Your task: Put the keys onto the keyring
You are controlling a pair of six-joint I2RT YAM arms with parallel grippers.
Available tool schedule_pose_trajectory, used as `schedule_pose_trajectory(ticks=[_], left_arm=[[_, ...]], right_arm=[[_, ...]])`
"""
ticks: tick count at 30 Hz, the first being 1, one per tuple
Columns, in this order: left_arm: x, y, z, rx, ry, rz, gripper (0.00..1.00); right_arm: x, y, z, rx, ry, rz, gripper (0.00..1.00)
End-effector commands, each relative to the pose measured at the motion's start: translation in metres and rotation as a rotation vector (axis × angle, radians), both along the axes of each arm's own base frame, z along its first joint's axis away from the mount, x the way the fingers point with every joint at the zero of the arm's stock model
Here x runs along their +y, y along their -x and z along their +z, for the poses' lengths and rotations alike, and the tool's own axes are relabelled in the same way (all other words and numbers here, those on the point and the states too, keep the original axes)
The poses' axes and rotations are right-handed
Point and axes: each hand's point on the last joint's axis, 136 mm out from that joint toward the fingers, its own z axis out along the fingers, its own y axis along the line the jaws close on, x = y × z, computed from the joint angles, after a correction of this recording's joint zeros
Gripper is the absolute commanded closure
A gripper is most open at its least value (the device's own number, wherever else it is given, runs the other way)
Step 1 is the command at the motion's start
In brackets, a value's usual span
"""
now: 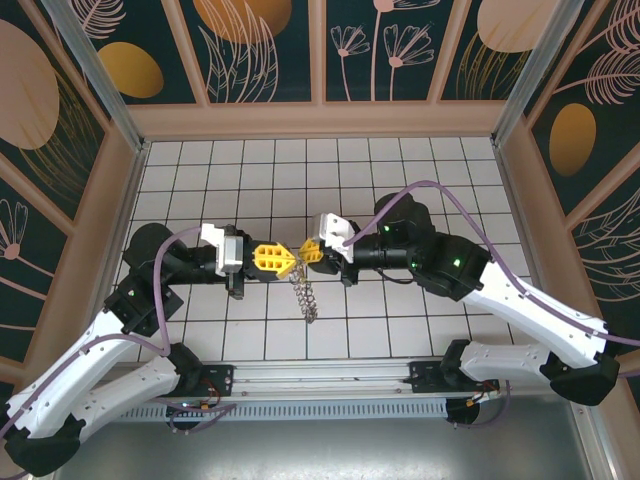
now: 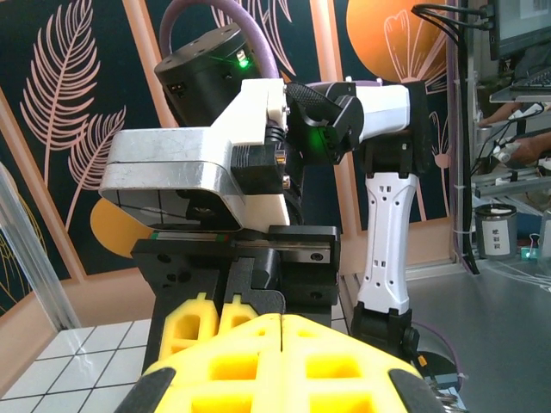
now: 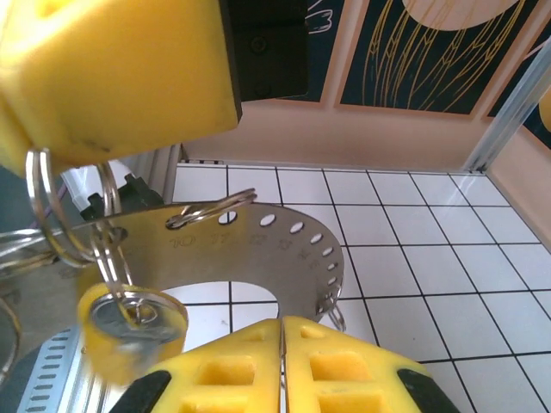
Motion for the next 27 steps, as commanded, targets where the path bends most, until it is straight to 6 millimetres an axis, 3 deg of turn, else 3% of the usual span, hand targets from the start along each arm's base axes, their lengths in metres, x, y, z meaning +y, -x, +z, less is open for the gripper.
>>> schedule_pose_trajectory(ticks=[1, 6, 12, 27], left_arm=[[0.005, 0.009, 0.016, -0.049, 0.055, -0.014, 1.0], [0.006, 0.01, 0.014, -0.05, 0.05, -0.014, 1.0], [0.002, 0.012, 0.009, -0.038, 0.028, -0.05, 1.0], [0.002, 0.013, 0.009, -0.037, 0.03, -0.059, 1.0]], right_arm=[[-0.009, -0.001, 0.018, -0.032, -0.075, -0.03, 0.88], [-0.031, 0.007, 0.034, -0.066, -0.167, -0.073, 0.74], [-0.044, 0.036, 0.053, -0.113, -0.266, 0.018, 0.69], [-0.013, 0.037, 0.052, -0.133, -0.298, 0.096, 0.7]])
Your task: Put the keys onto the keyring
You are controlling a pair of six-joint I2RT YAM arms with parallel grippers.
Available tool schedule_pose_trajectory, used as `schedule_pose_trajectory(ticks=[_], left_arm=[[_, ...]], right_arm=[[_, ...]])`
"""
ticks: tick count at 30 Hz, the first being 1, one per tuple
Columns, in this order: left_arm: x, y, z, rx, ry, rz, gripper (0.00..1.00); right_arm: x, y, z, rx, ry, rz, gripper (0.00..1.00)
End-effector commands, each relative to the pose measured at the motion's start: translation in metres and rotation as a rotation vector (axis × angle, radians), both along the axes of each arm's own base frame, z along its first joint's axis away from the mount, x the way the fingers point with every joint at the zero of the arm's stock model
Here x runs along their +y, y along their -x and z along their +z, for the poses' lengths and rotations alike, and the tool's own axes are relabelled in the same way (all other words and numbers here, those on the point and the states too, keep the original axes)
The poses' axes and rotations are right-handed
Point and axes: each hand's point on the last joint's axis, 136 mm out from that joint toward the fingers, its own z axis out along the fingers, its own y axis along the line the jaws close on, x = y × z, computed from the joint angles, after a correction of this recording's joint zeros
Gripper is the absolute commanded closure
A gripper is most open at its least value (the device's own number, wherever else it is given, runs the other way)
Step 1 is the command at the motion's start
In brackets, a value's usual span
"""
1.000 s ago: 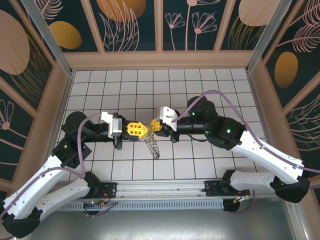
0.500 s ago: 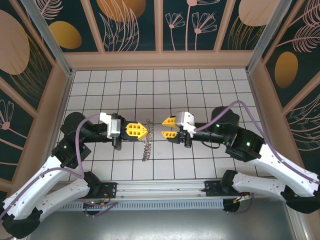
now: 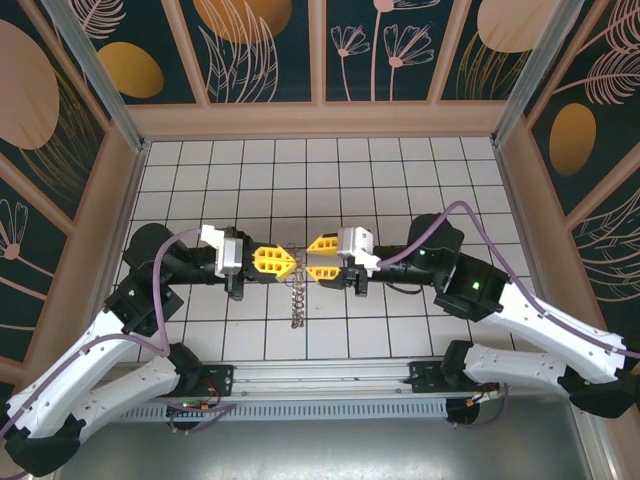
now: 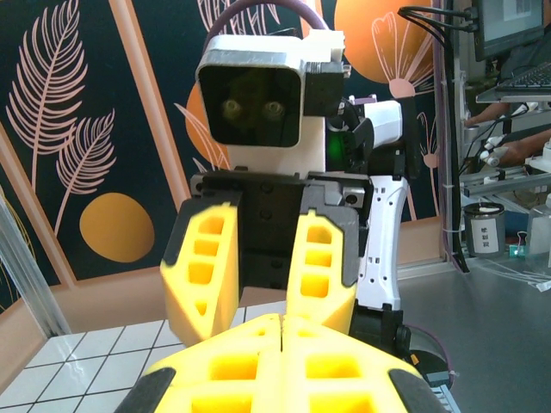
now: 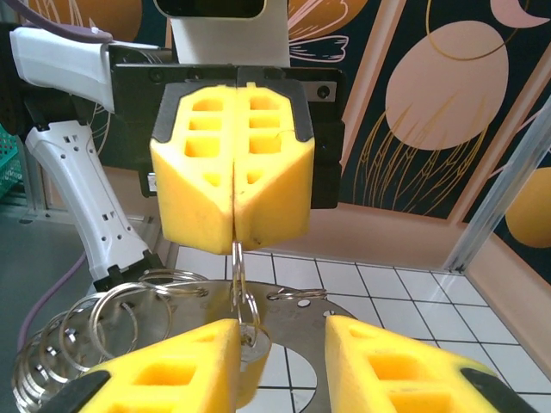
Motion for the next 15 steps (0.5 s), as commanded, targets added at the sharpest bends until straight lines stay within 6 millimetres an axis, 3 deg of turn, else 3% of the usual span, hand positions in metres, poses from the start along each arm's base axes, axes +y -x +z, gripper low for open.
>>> schedule_pose_trajectory(ticks=[1, 10, 15], left_arm=[[0.0023, 0.0088, 0.0097, -0.033, 0.033, -0.033, 1.0], [0.0025, 0.0094, 0.0096, -0.031, 0.035, -0.037, 1.0], [0.0016, 0.0089, 0.009, -0.026, 0.037, -0.039, 1.0]], right_arm=[[0.0013, 0.0077, 0.0168, -0.033, -0.07, 0.041, 0.7], [0.0095, 0.0101, 0.0109, -0.016, -0.052, 0.077, 0.75], [0.0094, 0.014, 0.009, -0.021, -0.048, 0.1, 0.71]])
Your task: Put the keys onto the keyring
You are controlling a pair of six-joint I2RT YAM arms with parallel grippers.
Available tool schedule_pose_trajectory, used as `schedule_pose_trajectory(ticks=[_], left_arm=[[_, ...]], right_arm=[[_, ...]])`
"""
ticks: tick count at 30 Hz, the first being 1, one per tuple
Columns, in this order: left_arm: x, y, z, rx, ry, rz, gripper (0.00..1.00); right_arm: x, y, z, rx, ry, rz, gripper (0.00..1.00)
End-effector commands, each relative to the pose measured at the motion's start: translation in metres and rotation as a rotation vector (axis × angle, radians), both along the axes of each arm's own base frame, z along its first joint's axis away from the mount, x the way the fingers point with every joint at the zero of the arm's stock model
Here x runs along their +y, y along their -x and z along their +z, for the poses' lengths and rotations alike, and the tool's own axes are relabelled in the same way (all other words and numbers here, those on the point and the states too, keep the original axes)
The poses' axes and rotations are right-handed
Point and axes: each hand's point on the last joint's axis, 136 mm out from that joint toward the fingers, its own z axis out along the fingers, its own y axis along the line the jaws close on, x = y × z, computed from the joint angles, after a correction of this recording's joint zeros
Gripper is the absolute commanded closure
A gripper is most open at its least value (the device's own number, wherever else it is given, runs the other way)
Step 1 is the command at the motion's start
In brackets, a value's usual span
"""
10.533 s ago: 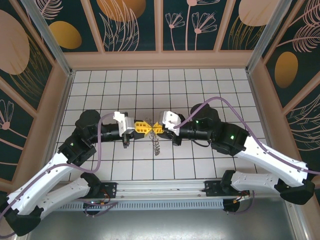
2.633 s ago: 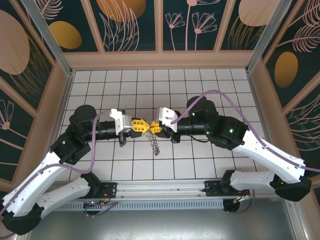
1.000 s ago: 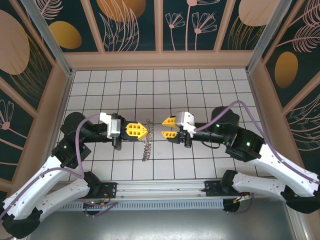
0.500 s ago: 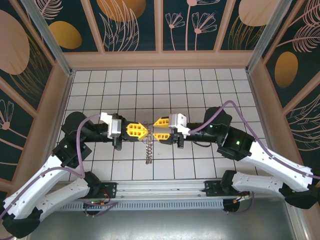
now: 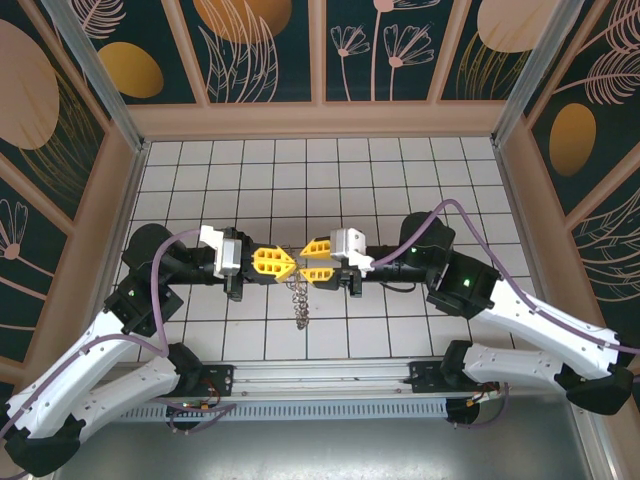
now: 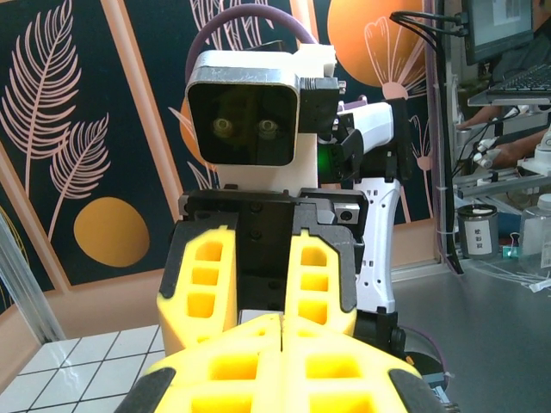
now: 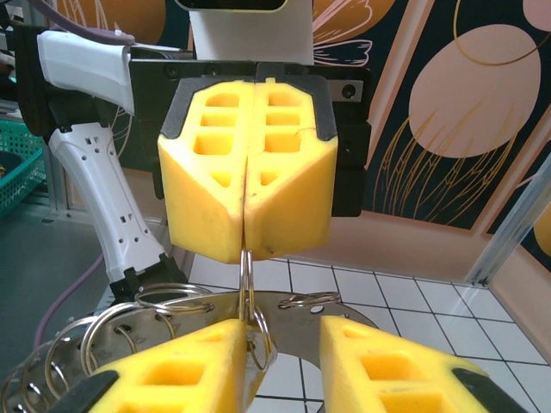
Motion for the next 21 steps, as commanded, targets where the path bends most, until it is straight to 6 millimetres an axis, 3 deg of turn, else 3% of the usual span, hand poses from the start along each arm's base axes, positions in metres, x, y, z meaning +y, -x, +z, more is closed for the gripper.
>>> schedule_pose_trajectory(ticks=[1, 9, 17, 21], left_arm=[[0.001, 0.006, 0.008, -0.026, 0.033, -0.023, 1.0], [0.0, 0.003, 0.007, -0.022, 0.033, -0.018, 1.0], [-0.004, 0.002, 0.008, -0.024, 0.032, -0.031, 1.0], [-0.006, -0.013, -0.001, -0.012, -0.036, 0.044, 1.0]], right_arm=[[0.0, 0.008, 0.012, -0.025, -0.049, 0.041, 0.71], [0.005, 0.006, 0.011, -0.037, -0.053, 0.042, 0.73], [0.006, -0.006, 0.005, -0.048, -0.029, -0.001, 1.0], [0.002, -0.018, 0.006, -0.048, 0.003, -0.06, 1.0]])
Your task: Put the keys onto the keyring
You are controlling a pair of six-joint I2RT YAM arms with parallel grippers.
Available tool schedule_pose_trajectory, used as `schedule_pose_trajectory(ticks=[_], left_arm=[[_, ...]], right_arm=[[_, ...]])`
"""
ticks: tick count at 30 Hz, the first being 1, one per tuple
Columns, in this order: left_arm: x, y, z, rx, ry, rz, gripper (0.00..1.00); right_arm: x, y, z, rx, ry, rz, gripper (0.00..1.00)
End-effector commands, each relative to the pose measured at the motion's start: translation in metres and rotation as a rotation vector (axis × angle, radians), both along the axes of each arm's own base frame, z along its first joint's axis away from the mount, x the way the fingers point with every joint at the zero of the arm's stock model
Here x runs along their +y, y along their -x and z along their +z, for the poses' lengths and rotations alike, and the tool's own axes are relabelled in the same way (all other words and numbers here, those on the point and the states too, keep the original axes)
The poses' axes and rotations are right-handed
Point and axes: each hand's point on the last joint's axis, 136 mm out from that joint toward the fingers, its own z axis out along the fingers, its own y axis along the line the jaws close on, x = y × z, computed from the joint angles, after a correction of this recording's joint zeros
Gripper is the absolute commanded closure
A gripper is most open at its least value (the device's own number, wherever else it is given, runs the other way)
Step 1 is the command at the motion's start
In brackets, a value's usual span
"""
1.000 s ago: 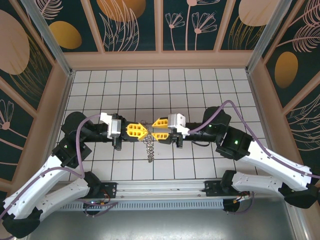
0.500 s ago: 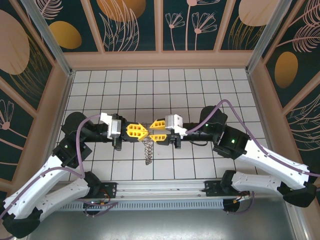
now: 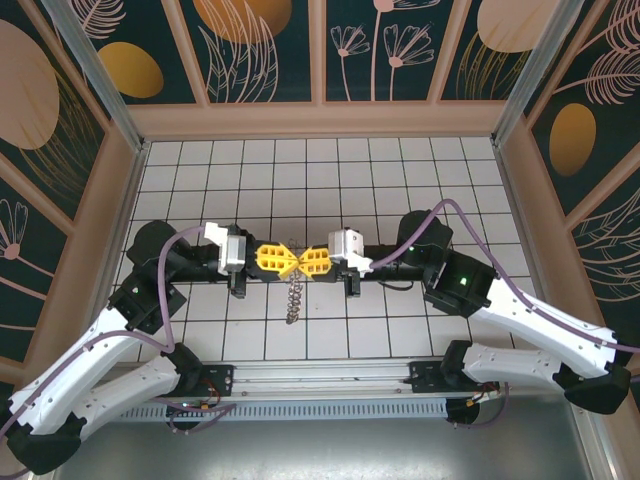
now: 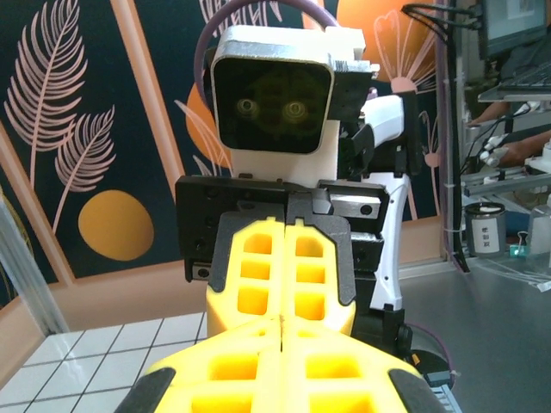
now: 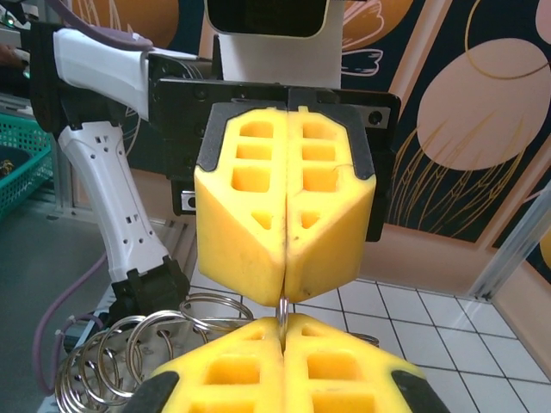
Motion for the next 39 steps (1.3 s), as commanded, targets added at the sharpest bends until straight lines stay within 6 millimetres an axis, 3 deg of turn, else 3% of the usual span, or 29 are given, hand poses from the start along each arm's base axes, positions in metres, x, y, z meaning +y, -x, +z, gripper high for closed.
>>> schedule_pose_trajectory(ticks=[1, 4, 6, 10, 15, 31, 35, 39], left_arm=[[-0.002, -0.01, -0.001, -0.018, -0.061, 0.055, 1.0], [-0.001, -0.025, -0.016, -0.023, -0.193, 0.143, 0.77], [0.002, -0.033, -0.03, -0.02, -0.282, 0.191, 0.73], [0.004, -0.039, -0.042, -0.021, -0.38, 0.205, 0.78], [0.006, -0.044, -0.046, -0.038, -0.427, 0.226, 0.85], [-0.003, -0.047, -0.054, -0.016, -0.397, 0.205, 0.83], [-0.006, -0.048, -0.055, -0.012, -0.385, 0.196, 0.99], [-0.004, -0.042, -0.045, -0.026, -0.329, 0.188, 1.0]], right_arm=[[-0.002, -0.019, 0.007, -0.023, 0.021, -0.094, 1.0], [-0.004, -0.031, -0.002, -0.026, 0.112, -0.151, 1.0], [-0.003, -0.038, -0.011, -0.024, 0.187, -0.181, 1.0], [-0.002, -0.044, -0.021, -0.03, 0.273, -0.196, 1.0], [0.0, -0.044, -0.02, -0.039, 0.29, -0.181, 1.0], [0.008, -0.045, -0.028, -0.026, 0.319, -0.155, 1.0], [0.008, -0.046, -0.028, -0.026, 0.323, -0.157, 1.0], [0.007, -0.045, -0.027, -0.021, 0.309, -0.16, 1.0]])
